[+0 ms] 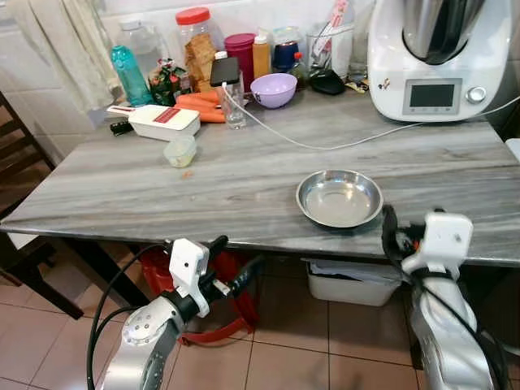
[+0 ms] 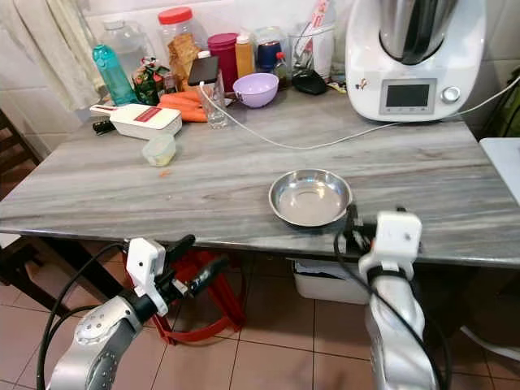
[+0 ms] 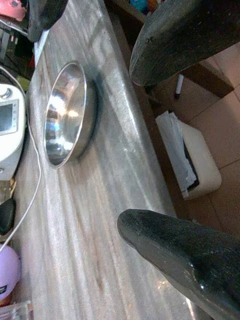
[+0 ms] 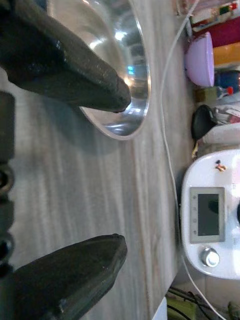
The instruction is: Setting the table
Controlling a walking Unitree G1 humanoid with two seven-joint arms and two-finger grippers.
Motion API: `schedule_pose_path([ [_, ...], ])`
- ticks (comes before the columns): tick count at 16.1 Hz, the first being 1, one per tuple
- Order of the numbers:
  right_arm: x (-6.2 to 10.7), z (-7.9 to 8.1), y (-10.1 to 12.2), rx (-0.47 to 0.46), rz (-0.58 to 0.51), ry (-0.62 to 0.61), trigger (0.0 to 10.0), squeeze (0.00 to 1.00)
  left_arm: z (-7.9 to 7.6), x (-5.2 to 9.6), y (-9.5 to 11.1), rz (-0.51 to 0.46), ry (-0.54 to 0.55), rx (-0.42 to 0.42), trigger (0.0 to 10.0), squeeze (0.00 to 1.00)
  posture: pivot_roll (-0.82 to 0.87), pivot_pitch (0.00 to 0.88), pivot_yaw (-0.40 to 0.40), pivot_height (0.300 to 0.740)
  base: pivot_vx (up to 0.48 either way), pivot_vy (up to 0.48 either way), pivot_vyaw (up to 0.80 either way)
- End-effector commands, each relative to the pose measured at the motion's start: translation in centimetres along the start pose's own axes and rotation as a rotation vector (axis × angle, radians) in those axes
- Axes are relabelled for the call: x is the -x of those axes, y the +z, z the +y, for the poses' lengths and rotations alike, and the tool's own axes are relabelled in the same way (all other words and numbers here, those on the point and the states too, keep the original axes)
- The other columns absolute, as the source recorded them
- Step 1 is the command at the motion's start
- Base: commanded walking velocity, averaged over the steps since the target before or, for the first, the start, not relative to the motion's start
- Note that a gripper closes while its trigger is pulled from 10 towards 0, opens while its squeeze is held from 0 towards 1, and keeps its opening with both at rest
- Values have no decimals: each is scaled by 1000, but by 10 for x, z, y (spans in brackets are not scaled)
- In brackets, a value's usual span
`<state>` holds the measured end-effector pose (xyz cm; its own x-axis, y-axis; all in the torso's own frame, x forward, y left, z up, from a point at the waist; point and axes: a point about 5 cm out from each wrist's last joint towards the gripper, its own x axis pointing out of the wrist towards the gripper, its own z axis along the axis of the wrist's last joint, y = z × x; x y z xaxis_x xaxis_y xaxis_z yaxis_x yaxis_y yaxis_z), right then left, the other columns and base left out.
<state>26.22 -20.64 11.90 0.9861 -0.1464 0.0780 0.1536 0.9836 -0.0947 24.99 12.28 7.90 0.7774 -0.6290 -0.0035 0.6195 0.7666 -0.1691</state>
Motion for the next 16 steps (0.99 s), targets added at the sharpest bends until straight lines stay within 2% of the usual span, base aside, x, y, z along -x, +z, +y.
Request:
schedule_pose_path([
  [1,4,10,9,-15,-35,46,10000,1000,11,2,1,5,81,-37,10000,0,-88,0,147,740,0,0,0],
  [3,13,12,9,-2,-57,59,10000,1000,26,6,-4,24,205,-59,10000,0,-88,0,147,740,0,0,0],
  [4,17,12,6,16,-53,64,10000,1000,35,8,-6,36,304,-80,10000,0,-102,0,152,740,0,0,0],
  [6,25,14,3,11,-43,74,10000,1000,46,14,-7,46,446,-113,10000,0,-102,0,147,740,0,0,0],
  [7,28,17,3,15,-44,96,10000,129,48,17,-7,42,480,-125,10000,0,-101,0,144,740,0,0,0],
  [8,34,19,2,14,-39,114,10000,0,52,22,-6,31,525,-120,10000,0,-99,0,141,740,0,0,0],
  [10,46,20,-1,17,-26,131,10000,0,58,43,-10,39,627,-127,10000,0,-90,0,132,740,0,0,0],
  [13,54,16,-6,30,-6,132,10000,0,56,78,-24,97,735,-160,10000,0,-72,0,122,740,0,0,0],
  [14,53,15,-4,34,-12,134,10000,0,55,84,-26,106,753,-156,10000,0,-66,0,118,740,0,0,0],
  [16,48,16,0,30,-31,141,10000,0,54,86,-27,107,757,-154,10000,0,-55,0,109,740,0,0,0],
])
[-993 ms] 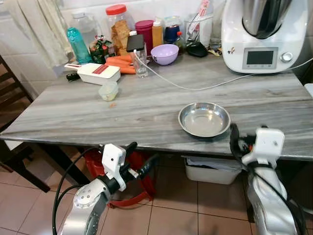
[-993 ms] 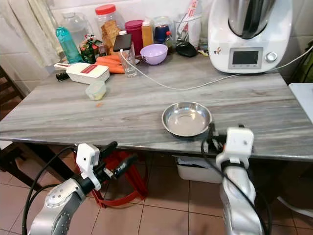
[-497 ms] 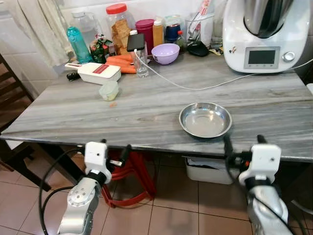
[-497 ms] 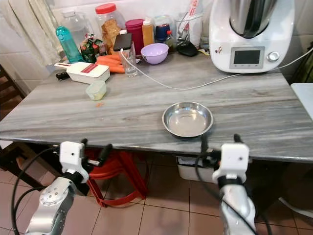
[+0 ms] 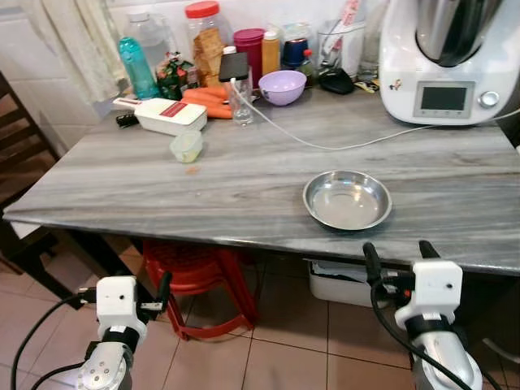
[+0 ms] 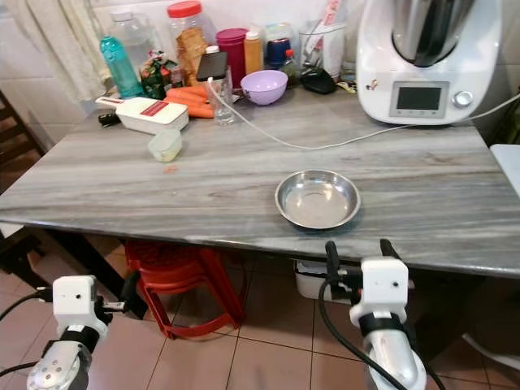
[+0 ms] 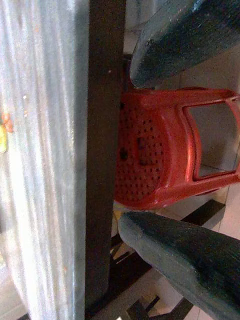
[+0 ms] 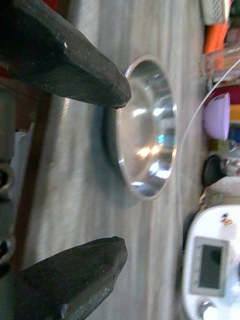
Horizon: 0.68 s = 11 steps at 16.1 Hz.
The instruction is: Setting the table
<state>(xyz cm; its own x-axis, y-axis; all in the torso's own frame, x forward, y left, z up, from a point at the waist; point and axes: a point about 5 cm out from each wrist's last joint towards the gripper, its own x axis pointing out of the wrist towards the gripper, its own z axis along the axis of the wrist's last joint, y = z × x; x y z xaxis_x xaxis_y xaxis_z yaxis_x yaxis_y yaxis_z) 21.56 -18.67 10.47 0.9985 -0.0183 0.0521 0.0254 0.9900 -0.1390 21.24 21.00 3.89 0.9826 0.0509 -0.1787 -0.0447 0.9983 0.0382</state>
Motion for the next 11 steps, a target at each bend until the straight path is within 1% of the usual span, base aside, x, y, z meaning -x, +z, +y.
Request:
schedule_pose_path([
  [1,-3,2,10,-5,-48,11,10000,0,4,-1,5,-20,19,-14,10000,0,-53,0,107,740,0,0,0],
  [3,-8,4,10,-24,-40,13,10000,0,0,-5,10,-43,13,4,10000,0,-49,0,104,740,0,0,0],
  [4,-9,5,11,-18,-41,18,10000,0,0,-7,12,-44,14,7,10000,0,-47,0,104,740,0,0,0],
  [10,-10,6,10,-27,-42,7,10000,0,-7,-17,20,-51,-10,1,10000,0,-62,0,118,740,0,0,-800],
  [11,-11,6,10,-35,-43,2,10000,0,-8,-20,22,-55,-17,-4,10000,0,-63,0,119,740,0,0,0],
])
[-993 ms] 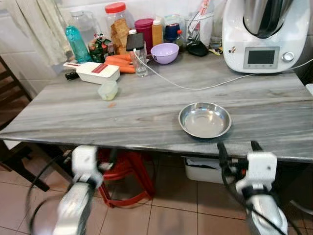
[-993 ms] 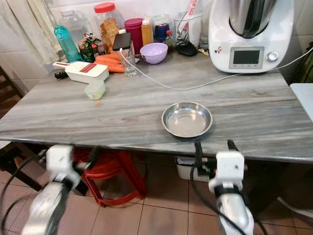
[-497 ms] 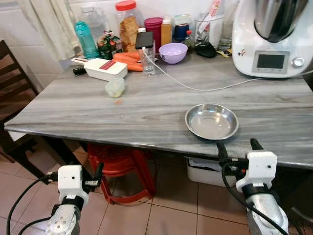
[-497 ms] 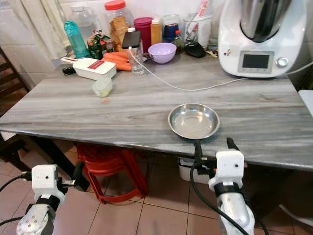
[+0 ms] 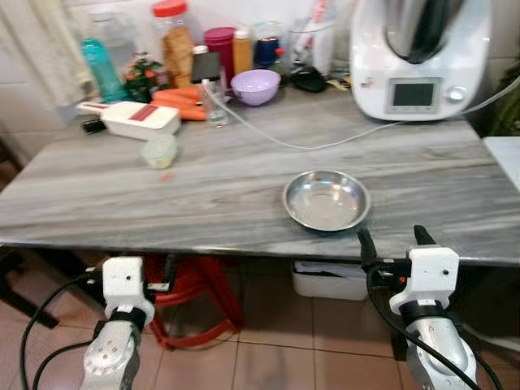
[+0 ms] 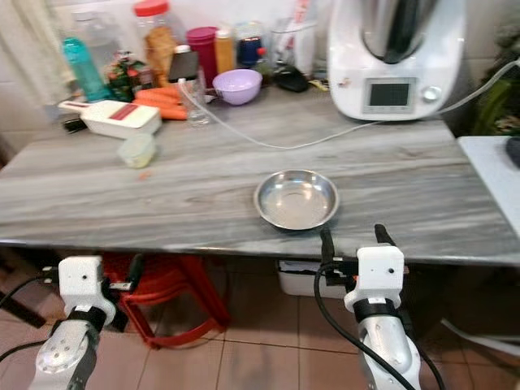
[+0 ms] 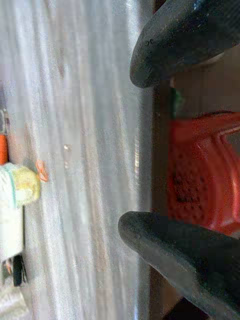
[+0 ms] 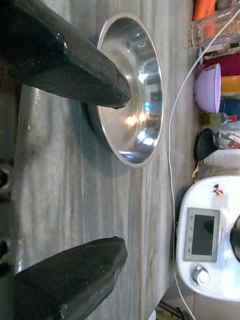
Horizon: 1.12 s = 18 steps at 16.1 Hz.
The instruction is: Setting the table
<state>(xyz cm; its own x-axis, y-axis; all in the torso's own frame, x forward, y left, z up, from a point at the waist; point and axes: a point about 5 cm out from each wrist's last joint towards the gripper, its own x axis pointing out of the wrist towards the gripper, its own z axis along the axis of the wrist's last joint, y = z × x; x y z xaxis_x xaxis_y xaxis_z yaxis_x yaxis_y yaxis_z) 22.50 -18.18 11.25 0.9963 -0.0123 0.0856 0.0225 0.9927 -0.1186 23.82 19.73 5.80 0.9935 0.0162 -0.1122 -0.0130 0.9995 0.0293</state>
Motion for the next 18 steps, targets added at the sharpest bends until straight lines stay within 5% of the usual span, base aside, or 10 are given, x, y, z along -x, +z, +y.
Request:
schedule_pose_path([
  [1,-2,3,2,-15,-10,0,10000,0,5,1,0,14,15,-9,10000,0,-64,0,120,740,0,0,0],
  [4,-5,0,1,-103,9,-45,10000,0,4,-4,3,10,6,-18,10000,0,-61,0,125,740,-91,0,0],
  [18,-3,-7,-6,-98,44,-73,10000,0,-4,-10,6,17,-46,-15,10000,0,-68,0,137,740,-309,0,0],
])
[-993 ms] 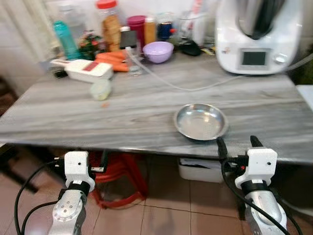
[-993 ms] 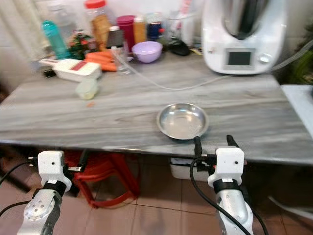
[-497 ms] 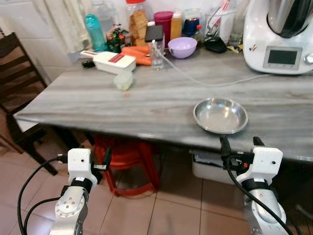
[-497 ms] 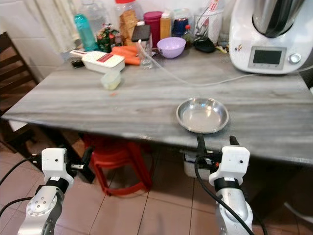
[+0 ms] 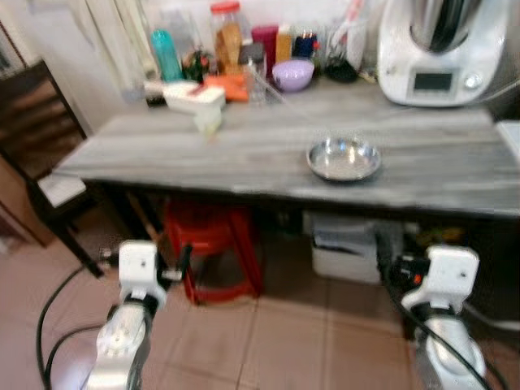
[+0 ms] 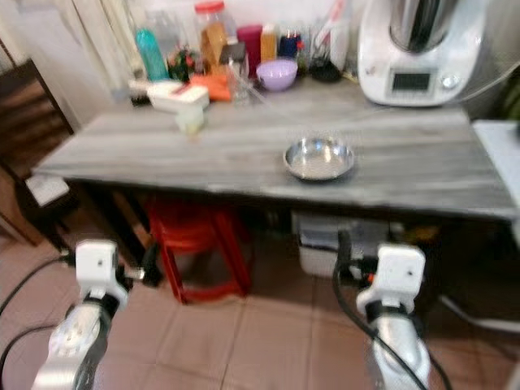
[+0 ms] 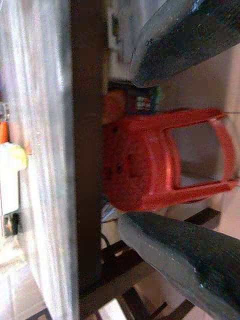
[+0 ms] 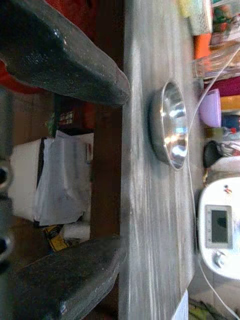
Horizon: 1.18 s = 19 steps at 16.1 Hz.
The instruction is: Setting the table
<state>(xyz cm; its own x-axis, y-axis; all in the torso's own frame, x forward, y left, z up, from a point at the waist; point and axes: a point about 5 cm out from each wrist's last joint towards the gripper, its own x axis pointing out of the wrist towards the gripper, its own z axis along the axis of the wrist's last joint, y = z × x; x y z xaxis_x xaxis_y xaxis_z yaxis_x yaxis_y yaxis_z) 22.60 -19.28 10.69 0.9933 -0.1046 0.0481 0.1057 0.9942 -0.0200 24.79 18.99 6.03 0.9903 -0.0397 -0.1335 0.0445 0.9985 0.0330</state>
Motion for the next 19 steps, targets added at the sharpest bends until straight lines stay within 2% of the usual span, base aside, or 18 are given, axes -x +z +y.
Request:
schedule_pose_path([
  [1,-2,3,1,-4,0,16,10000,0,4,0,2,-3,10,-4,10000,0,-68,0,137,740,-319,0,0],
  [7,-1,-1,0,3,3,8,10000,0,1,-3,7,-19,1,36,10000,0,-69,0,139,740,-313,0,0],
  [11,0,1,0,7,13,19,10000,0,-8,-2,11,-46,-96,65,10000,0,-73,0,119,740,0,0,0],
  [14,-1,3,-1,4,13,21,10000,0,-8,-4,11,-41,-105,65,10000,0,-69,0,134,740,0,0,0],
  [19,-6,7,1,-12,-1,4,10000,0,-11,-10,19,-63,-139,80,10000,0,-66,0,146,740,0,-166,-713],
])
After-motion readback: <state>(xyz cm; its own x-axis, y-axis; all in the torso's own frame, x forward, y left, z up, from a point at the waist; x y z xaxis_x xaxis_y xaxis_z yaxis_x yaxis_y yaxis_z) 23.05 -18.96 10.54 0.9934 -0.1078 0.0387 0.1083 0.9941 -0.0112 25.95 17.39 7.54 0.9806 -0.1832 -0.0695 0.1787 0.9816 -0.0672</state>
